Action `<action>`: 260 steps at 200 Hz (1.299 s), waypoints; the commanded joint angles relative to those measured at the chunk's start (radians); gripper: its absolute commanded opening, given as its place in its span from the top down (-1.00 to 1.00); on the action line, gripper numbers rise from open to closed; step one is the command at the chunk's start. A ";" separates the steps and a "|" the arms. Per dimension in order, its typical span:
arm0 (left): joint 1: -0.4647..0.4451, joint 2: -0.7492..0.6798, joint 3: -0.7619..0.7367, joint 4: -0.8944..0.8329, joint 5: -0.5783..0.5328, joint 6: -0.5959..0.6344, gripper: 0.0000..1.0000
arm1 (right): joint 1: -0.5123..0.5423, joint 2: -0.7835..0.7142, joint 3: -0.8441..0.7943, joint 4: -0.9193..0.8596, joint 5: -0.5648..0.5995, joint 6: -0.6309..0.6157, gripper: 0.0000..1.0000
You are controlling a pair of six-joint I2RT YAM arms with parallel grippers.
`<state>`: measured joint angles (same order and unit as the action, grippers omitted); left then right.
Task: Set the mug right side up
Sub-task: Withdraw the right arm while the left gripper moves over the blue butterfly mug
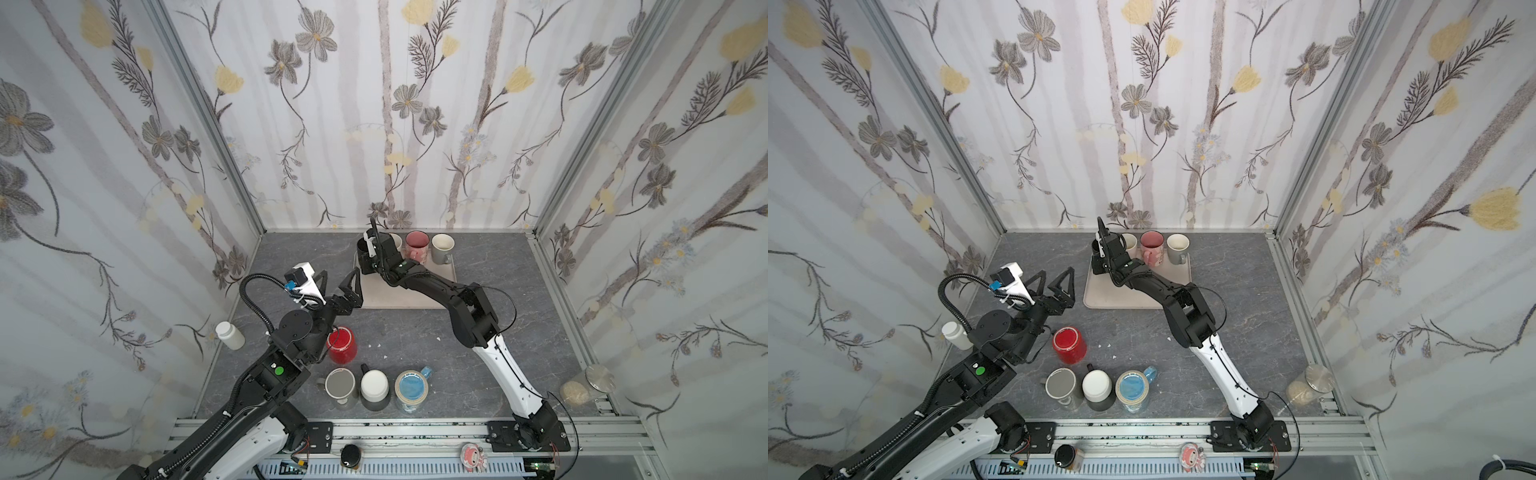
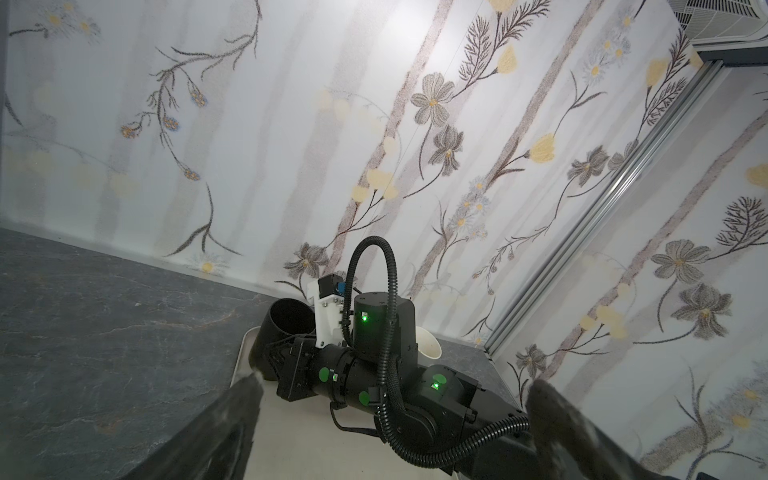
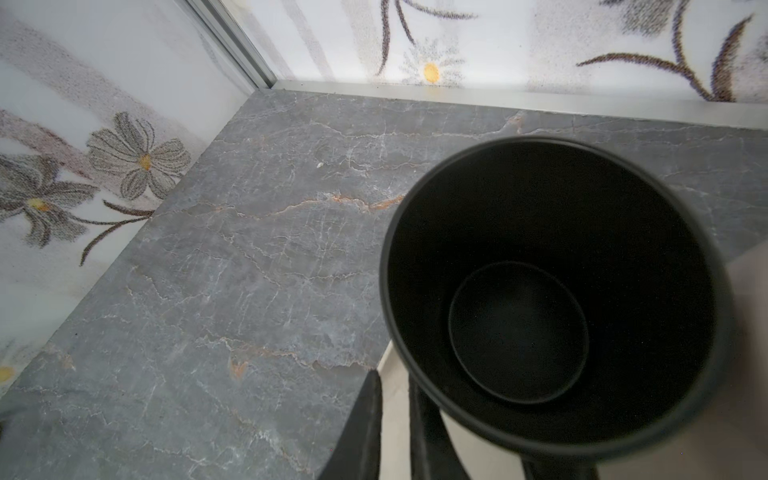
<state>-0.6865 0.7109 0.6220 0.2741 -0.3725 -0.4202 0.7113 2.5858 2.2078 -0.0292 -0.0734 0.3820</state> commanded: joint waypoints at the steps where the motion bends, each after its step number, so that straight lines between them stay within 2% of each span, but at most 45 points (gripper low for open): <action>1: 0.001 0.001 0.009 0.007 -0.005 -0.007 -1.00 | 0.001 0.000 0.023 0.086 -0.028 -0.020 0.62; 37: 0.000 0.001 0.011 0.006 -0.008 -0.016 -1.00 | 0.011 -0.044 0.018 0.095 -0.089 -0.067 0.52; 56: 0.000 0.001 0.017 0.001 -0.008 -0.016 -1.00 | 0.027 -0.134 -0.064 0.141 -0.103 -0.086 0.41; 92: 0.000 -0.004 0.031 -0.023 -0.009 -0.027 -1.00 | 0.041 -0.416 -0.415 0.276 -0.118 -0.083 -0.08; 129: 0.001 0.012 0.053 -0.063 0.031 -0.034 -1.00 | 0.044 -0.765 -0.880 0.333 -0.071 -0.057 -0.36; 132: 0.000 0.017 0.056 -0.072 0.036 -0.034 -1.00 | 0.046 -0.792 -0.919 0.332 -0.063 -0.051 -0.46; 136: 0.001 0.025 0.064 -0.085 0.046 -0.037 -1.00 | 0.045 -0.829 -0.968 0.330 -0.051 -0.047 -0.90; 139: 0.000 0.031 0.069 -0.095 0.053 -0.037 -1.00 | 0.045 -0.862 -1.005 0.327 -0.046 -0.042 -0.99; 179: -0.005 0.162 0.168 -0.279 0.221 -0.035 -1.00 | 0.039 -1.210 -1.352 0.205 0.109 0.010 -0.99; 194: -0.042 0.232 0.218 -0.366 0.268 -0.028 -1.00 | 0.026 -1.310 -1.439 0.169 0.148 0.031 -0.99; 224: -0.259 0.407 0.351 -0.600 0.204 0.006 -1.00 | 0.001 -1.464 -1.584 0.131 0.224 0.072 -0.99; 241: -0.330 0.498 0.396 -0.722 0.236 -0.034 -1.00 | -0.022 -1.533 -1.639 0.123 0.241 0.095 -0.99; 260: -0.409 0.536 0.424 -0.822 0.244 -0.082 -1.00 | -0.048 -1.592 -1.679 0.108 0.248 0.105 -0.99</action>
<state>-1.0267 1.2133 1.0111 -0.3359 -0.1371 -0.4461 0.6834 1.0492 0.5663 0.1005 0.1215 0.4473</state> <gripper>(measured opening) 0.995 0.996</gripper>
